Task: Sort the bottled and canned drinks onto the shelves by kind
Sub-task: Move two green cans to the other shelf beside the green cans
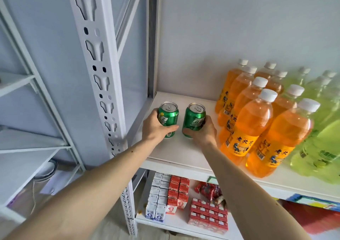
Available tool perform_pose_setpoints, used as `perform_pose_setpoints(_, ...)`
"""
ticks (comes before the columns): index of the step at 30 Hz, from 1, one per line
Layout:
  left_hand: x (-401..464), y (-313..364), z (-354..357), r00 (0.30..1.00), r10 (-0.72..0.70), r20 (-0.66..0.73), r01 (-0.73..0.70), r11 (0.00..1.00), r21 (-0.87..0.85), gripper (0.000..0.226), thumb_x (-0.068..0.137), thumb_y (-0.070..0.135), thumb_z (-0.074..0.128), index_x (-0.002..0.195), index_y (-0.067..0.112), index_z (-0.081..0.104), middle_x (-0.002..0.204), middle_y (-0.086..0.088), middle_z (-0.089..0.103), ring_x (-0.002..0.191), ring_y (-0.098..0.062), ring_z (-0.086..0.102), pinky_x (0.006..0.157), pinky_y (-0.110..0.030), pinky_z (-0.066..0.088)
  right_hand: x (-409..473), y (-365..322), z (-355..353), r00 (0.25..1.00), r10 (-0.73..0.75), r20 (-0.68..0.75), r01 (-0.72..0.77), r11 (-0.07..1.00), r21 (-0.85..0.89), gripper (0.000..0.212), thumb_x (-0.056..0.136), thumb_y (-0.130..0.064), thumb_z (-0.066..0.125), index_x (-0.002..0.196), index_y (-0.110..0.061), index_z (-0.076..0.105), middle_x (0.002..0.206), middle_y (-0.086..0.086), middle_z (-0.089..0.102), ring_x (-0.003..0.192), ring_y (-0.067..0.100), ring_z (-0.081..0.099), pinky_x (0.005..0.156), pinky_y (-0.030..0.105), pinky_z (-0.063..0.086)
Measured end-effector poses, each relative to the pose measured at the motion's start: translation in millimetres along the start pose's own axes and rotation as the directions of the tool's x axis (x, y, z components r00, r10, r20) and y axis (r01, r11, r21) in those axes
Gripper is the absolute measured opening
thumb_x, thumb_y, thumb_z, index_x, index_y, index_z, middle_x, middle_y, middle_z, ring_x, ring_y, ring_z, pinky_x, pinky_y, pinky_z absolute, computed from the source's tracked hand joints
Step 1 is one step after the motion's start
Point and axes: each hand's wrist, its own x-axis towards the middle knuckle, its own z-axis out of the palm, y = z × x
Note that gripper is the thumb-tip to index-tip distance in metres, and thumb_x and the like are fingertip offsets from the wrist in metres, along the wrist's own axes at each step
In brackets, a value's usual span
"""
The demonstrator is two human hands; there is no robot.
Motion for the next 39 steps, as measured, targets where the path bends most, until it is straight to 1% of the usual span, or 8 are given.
perform_pose_setpoints(4, -15, -3, -7, 1.000, 0.001, -0.024, -0.001, 1.000, 0.007, 0.072, 0.049, 0.033, 0.094, 0.111, 0.017, 0.061, 0.106, -0.001, 0.071, 0.095, -0.020, 0.067, 0.087, -0.035, 0.055, -12, 3, -5, 0.998, -0.055, 0.006, 0.056, 0.998, -0.037, 0.079, 0.062, -0.023, 0.090, 0.128, -0.015, 0.049, 0.120, 0.005, 0.063, 0.097, 0.017, 0.053, 0.081, 0.029, 0.046)
perform_pose_setpoints(11, -73, 2, -31, 0.997, 0.001, -0.072, 0.002, 0.999, 0.035, 0.075, 0.052, 0.035, 0.094, 0.116, 0.016, 0.060, 0.110, 0.001, 0.070, 0.097, -0.017, 0.064, 0.085, -0.026, 0.051, -54, 8, -26, 0.982, -0.187, 0.014, 0.187, 0.974, -0.125, 0.076, 0.056, -0.033, 0.092, 0.120, -0.012, 0.056, 0.112, 0.006, 0.069, 0.096, 0.024, 0.065, 0.081, 0.034, 0.055)
perform_pose_setpoints(16, -123, 5, -58, 0.989, -0.005, -0.150, 0.008, 1.000, 0.023, 0.074, 0.049, 0.033, 0.095, 0.114, 0.017, 0.062, 0.106, 0.000, 0.071, 0.097, -0.019, 0.066, 0.087, -0.032, 0.055, -95, 3, -43, 0.959, -0.264, 0.099, 0.272, 0.958, -0.088, 0.071, 0.054, -0.034, 0.092, 0.114, -0.015, 0.060, 0.103, 0.002, 0.069, 0.090, 0.020, 0.066, 0.076, 0.029, 0.055)
perform_pose_setpoints(20, -159, 2, -91, 0.972, -0.039, -0.232, 0.050, 0.998, 0.042, 0.080, 0.041, 0.045, 0.092, 0.112, 0.021, 0.064, 0.104, 0.001, 0.072, 0.095, -0.018, 0.067, 0.087, -0.035, 0.056, -130, -8, -37, 0.930, -0.315, 0.190, 0.330, 0.942, -0.056, 0.063, 0.052, -0.032, 0.092, 0.104, -0.022, 0.059, 0.093, -0.004, 0.066, 0.087, 0.019, 0.066, 0.077, 0.032, 0.057)
perform_pose_setpoints(23, -180, -4, -122, 0.951, -0.063, -0.303, 0.077, 0.997, 0.033, 0.086, 0.031, 0.054, 0.085, 0.108, 0.023, 0.064, 0.098, 0.005, 0.073, 0.091, -0.017, 0.068, 0.084, -0.037, 0.057, -155, -18, -19, 0.901, -0.350, 0.257, 0.366, 0.931, -0.013, 0.065, 0.050, -0.031, 0.092, 0.105, -0.017, 0.061, 0.094, -0.002, 0.070, 0.085, 0.019, 0.068, 0.074, 0.034, 0.059)
perform_pose_setpoints(29, -209, -24, -202, 0.888, -0.104, -0.448, 0.131, 0.991, 0.029, 0.081, 0.030, 0.055, 0.084, 0.103, 0.024, 0.066, 0.092, 0.008, 0.073, 0.087, -0.015, 0.070, 0.081, -0.038, 0.058, -202, -54, 40, 0.820, -0.414, 0.395, 0.421, 0.904, 0.073, 0.062, 0.050, -0.034, 0.092, 0.101, -0.022, 0.060, 0.090, -0.006, 0.070, 0.083, 0.015, 0.067, 0.075, 0.032, 0.058)
perform_pose_setpoints(33, -216, -43, -265, 0.833, -0.145, -0.534, 0.185, 0.982, 0.022, 0.073, 0.035, 0.050, 0.088, 0.100, 0.025, 0.066, 0.090, 0.009, 0.073, 0.086, -0.013, 0.070, 0.081, -0.038, 0.059, -226, -88, 90, 0.769, -0.436, 0.467, 0.433, 0.893, 0.121, 0.057, 0.051, -0.033, 0.092, 0.097, -0.025, 0.060, 0.083, -0.013, 0.066, 0.081, 0.012, 0.065, 0.072, 0.025, 0.053)
perform_pose_setpoints(39, -211, -74, -373, 0.768, -0.152, -0.622, 0.256, 0.963, 0.080, 0.065, 0.047, 0.041, 0.094, 0.101, 0.023, 0.062, 0.093, 0.008, 0.068, 0.089, -0.015, 0.066, 0.082, -0.032, 0.055, -259, -146, 192, 0.695, -0.477, 0.538, 0.457, 0.871, 0.182, 0.065, 0.048, -0.036, 0.092, 0.104, -0.020, 0.063, 0.093, -0.005, 0.073, 0.085, 0.016, 0.068, 0.079, 0.037, 0.059)
